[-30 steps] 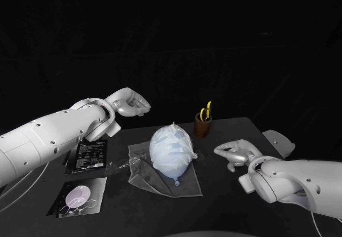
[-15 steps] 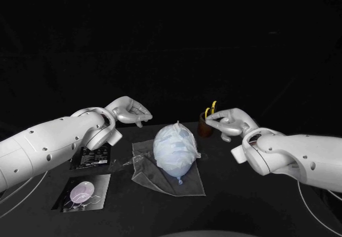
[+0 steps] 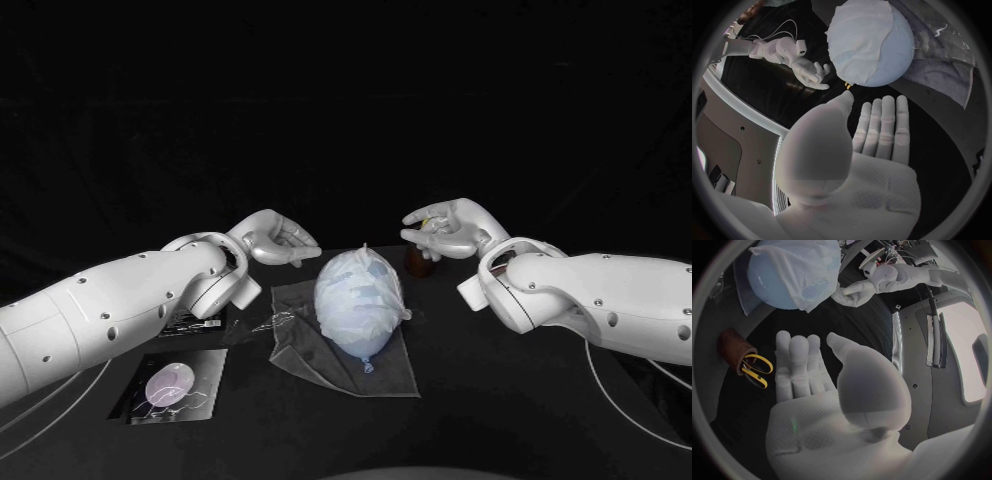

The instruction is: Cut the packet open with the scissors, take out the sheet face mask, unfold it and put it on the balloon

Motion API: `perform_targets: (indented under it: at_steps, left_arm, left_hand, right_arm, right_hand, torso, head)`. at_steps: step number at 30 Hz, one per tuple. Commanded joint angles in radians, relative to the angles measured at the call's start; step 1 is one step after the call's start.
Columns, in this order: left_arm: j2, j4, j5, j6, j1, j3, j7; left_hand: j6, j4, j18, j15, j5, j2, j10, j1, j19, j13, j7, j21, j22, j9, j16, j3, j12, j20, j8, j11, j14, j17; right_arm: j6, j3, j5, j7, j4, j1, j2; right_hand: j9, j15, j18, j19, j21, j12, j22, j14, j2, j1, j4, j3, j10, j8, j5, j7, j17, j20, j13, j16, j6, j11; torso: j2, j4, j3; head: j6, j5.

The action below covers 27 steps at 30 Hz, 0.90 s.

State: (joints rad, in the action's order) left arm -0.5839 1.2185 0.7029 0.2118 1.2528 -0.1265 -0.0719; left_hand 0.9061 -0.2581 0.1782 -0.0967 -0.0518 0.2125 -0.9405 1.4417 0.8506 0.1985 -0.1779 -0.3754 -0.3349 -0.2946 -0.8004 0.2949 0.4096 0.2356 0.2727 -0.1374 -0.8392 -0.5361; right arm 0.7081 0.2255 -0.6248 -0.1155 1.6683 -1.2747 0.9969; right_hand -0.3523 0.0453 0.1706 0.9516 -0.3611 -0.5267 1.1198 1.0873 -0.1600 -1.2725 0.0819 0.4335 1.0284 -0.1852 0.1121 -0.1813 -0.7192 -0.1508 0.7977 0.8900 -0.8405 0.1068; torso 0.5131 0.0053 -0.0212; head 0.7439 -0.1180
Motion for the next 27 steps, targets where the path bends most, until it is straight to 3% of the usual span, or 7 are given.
perform_targets:
  at_steps: [1, 3, 9, 19, 23, 26, 27]
  left_arm:
    - [0.006, 0.002, -0.003, 0.031, -0.001, 0.001, 0.0]
    - [0.009, 0.002, 0.002, 0.03, -0.002, 0.002, 0.002]
    - [0.022, 0.003, 0.03, 0.024, -0.003, 0.002, 0.015]
    - [0.049, -0.01, 0.078, 0.006, -0.003, 0.002, 0.034]
    - [0.059, -0.018, 0.079, 0.008, -0.003, 0.002, 0.033]
    - [0.066, -0.025, 0.076, 0.008, -0.003, 0.002, 0.032]
    - [0.068, -0.027, 0.075, 0.009, -0.003, 0.002, 0.032]
  left_hand:
    - [-0.018, -0.006, -0.02, -0.013, 0.002, 0.002, 0.041, 0.017, -0.035, -0.002, -0.009, 0.027, 0.015, 0.004, 0.021, -0.022, 0.002, 0.013, 0.004, -0.012, 0.043, 0.016]
    - [-0.023, -0.017, -0.023, -0.026, 0.003, -0.007, 0.074, 0.028, -0.068, -0.01, -0.018, 0.06, 0.034, 0.007, 0.043, -0.048, 0.0, 0.028, 0.007, -0.022, 0.08, 0.037]
    - [-0.03, -0.026, -0.017, -0.031, 0.003, -0.012, 0.084, 0.037, -0.08, -0.015, -0.024, 0.082, 0.05, 0.013, 0.051, -0.083, 0.009, 0.041, 0.01, -0.026, 0.092, 0.054]
    - [-0.034, -0.03, -0.008, -0.033, 0.004, -0.025, 0.094, 0.039, -0.081, -0.022, -0.028, 0.103, 0.067, 0.021, 0.047, -0.15, 0.023, 0.05, 0.014, -0.028, 0.1, 0.073]
    - [-0.035, -0.03, -0.008, -0.034, 0.004, -0.029, 0.094, 0.042, -0.081, -0.023, -0.028, 0.105, 0.069, 0.022, 0.047, -0.155, 0.025, 0.05, 0.014, -0.029, 0.101, 0.075]
    - [-0.033, -0.028, -0.007, -0.033, 0.003, -0.041, 0.092, 0.052, -0.08, -0.024, -0.025, 0.109, 0.072, 0.023, 0.044, -0.162, 0.031, 0.05, 0.016, -0.028, 0.102, 0.079]
    - [-0.033, -0.028, -0.007, -0.033, 0.003, -0.042, 0.092, 0.054, -0.08, -0.024, -0.025, 0.11, 0.073, 0.024, 0.044, -0.163, 0.032, 0.05, 0.017, -0.027, 0.102, 0.079]
  right_arm:
    - [-0.018, -0.002, -0.067, -0.015, -0.009, -0.002, -0.009]
    - [-0.024, -0.002, -0.071, -0.017, -0.012, -0.002, -0.014]
    - [-0.051, -0.002, -0.083, -0.007, -0.023, -0.002, -0.03]
    - [-0.105, -0.002, -0.114, 0.039, -0.038, 0.001, -0.048]
    - [-0.131, -0.002, -0.121, 0.049, -0.042, 0.004, -0.054]
    - [-0.165, -0.002, -0.124, 0.059, -0.043, 0.007, -0.058]
    - [-0.177, -0.002, -0.124, 0.063, -0.044, 0.008, -0.059]
  right_hand:
    - [0.005, 0.037, -0.004, -0.081, 0.101, 0.124, -0.079, -0.13, -0.02, 0.002, 0.018, 0.011, -0.068, -0.004, -0.001, -0.032, 0.083, -0.03, -0.13, -0.148, 0.0, 0.032]
    - [0.012, 0.068, 0.006, -0.128, 0.199, 0.187, -0.176, -0.173, -0.031, -0.005, 0.021, 0.008, -0.06, -0.008, -0.009, -0.046, 0.163, -0.058, -0.246, -0.265, 0.008, 0.063]
    - [0.034, 0.112, 0.01, -0.169, 0.3, 0.256, -0.369, -0.253, -0.021, -0.017, 0.026, -0.057, -0.11, -0.002, -0.033, -0.08, 0.3, -0.118, -0.446, -0.475, 0.052, 0.09]
    - [0.066, 0.157, -0.017, -0.302, 0.3, 0.285, -0.575, -0.326, -0.001, -0.027, 0.047, -0.217, -0.2, 0.009, -0.043, -0.107, 0.421, -0.138, -0.608, -0.639, 0.128, 0.126]
    - [0.099, 0.174, -0.034, -0.343, 0.3, 0.305, -0.624, -0.381, 0.007, -0.03, 0.065, -0.298, -0.249, 0.031, -0.061, -0.114, 0.465, -0.139, -0.652, -0.691, 0.217, 0.137]
    - [0.14, 0.194, -0.055, -0.529, 0.314, 0.337, -0.767, -0.563, 0.007, -0.046, 0.116, -0.451, -0.308, 0.067, -0.062, -0.117, 0.537, -0.14, -0.688, -0.771, 0.342, 0.149]
    - [0.149, 0.205, -0.06, -0.573, 0.314, 0.345, -0.805, -0.598, 0.022, -0.113, 0.203, -0.582, -0.325, 0.071, -0.057, -0.118, 0.556, -0.138, -0.706, -0.793, 0.372, 0.147]
  torso:
    - [0.007, 0.001, -0.0014]
    - [0.009, 0.0013, -0.0016]
    - [0.013, 0.0009, -0.003]
    - [0.016, 0.0006, -0.0026]
    - [0.019, 0.0009, -0.0027]
    - [0.019, 0.0002, -0.0028]
    - [0.02, 0.0004, -0.0029]
  head:
    - [-0.002, 0.0]
    - [-0.004, 0.0]
    - [-0.005, 0.001]
    - [-0.004, 0.005]
    - [-0.006, 0.003]
    - [-0.006, 0.004]
    - [-0.006, 0.004]
